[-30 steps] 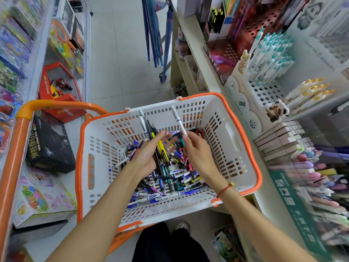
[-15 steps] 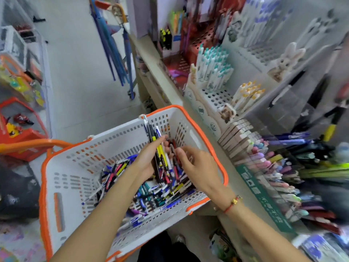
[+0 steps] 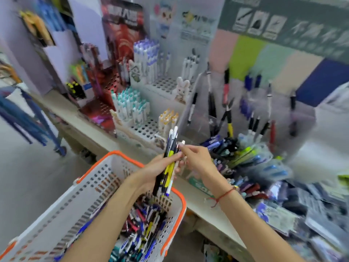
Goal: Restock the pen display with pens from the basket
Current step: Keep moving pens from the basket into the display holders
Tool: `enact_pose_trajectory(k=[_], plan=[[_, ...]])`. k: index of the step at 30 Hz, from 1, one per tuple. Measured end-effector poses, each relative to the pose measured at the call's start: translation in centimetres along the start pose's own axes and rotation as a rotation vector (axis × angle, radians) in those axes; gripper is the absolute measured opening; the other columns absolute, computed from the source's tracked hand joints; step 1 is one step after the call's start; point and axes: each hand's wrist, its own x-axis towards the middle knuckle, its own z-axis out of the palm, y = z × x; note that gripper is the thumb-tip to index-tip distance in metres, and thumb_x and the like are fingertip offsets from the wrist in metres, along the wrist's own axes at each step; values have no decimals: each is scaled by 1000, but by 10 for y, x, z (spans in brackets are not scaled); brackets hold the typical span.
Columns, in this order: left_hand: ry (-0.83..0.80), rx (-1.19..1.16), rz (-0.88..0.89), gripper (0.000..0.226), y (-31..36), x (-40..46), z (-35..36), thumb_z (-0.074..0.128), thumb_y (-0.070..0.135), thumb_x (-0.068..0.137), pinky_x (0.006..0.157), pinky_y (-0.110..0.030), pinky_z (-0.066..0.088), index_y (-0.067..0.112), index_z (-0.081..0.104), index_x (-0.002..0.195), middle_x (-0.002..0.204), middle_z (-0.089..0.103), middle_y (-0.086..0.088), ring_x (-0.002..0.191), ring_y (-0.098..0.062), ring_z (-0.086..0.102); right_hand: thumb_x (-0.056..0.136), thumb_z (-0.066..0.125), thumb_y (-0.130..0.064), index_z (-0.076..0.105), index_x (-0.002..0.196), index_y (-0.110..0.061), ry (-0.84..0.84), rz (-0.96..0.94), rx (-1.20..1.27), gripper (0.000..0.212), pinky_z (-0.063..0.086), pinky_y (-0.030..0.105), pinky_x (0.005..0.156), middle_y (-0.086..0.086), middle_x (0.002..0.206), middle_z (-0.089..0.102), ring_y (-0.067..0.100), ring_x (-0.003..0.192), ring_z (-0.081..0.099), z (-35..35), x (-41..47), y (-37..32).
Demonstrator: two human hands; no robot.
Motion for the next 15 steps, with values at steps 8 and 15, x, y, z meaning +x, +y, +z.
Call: enact_pose_trajectory(k=[8, 15], plan=[[-154, -73, -33, 25, 12, 32, 59, 51, 23, 99, 65, -33, 62, 5, 65, 109, 96, 75, -11, 76, -21, 74, 103, 46, -26, 68, 84, -19, 372, -131, 86, 30, 47, 30, 50, 7, 65, 60, 18, 53, 55, -74, -12, 2], [60, -73, 51, 22, 12, 52, 66, 55, 27, 98, 44, -20, 47, 9, 62, 109, 72, 62, 3, 49, -6, 55, 104, 43, -25, 65, 100, -13, 617, -274, 231, 25, 47, 18, 53, 0, 74, 59, 2, 55, 56, -116, -14, -1]])
